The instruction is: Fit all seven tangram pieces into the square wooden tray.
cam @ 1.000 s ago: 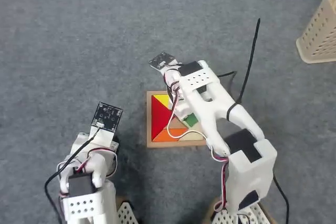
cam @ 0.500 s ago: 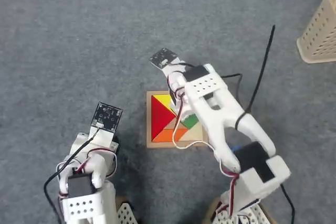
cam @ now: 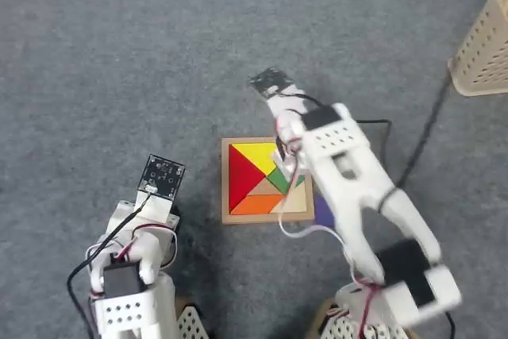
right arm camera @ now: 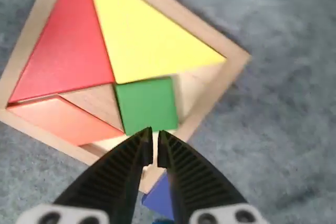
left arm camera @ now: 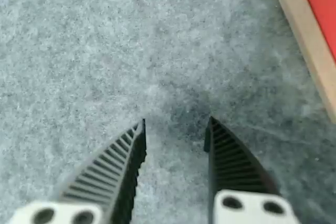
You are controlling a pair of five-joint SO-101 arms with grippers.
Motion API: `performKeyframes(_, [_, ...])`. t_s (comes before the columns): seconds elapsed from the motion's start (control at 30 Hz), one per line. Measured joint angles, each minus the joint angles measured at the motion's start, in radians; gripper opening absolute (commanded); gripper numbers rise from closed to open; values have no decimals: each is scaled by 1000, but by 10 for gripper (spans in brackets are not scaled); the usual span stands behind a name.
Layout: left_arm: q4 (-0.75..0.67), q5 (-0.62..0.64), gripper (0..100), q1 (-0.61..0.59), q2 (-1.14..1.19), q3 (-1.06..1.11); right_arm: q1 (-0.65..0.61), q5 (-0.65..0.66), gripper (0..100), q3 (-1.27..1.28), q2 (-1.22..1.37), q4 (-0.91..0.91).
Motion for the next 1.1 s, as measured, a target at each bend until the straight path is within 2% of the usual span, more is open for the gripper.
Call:
performKeyframes(0.27, [0,0,176,0,0,0,29,-3,6,468,-503,-75])
performKeyframes(0.4, [0,0,176,0,0,0,143,3,6,686,-723,-83])
performKeyframes(0.5, [0,0,176,0,0,0,241,87,6,810,-845,-100])
performKeyframes(0.6, [0,0,176,0,0,0,313,118,6,901,-931,-121])
performKeyframes(0.93, [0,0,176,0,0,0,417,121,6,1068,-1114,-153])
performKeyframes(1.1, [0,0,176,0,0,0,465,180,6,1102,-1178,-157])
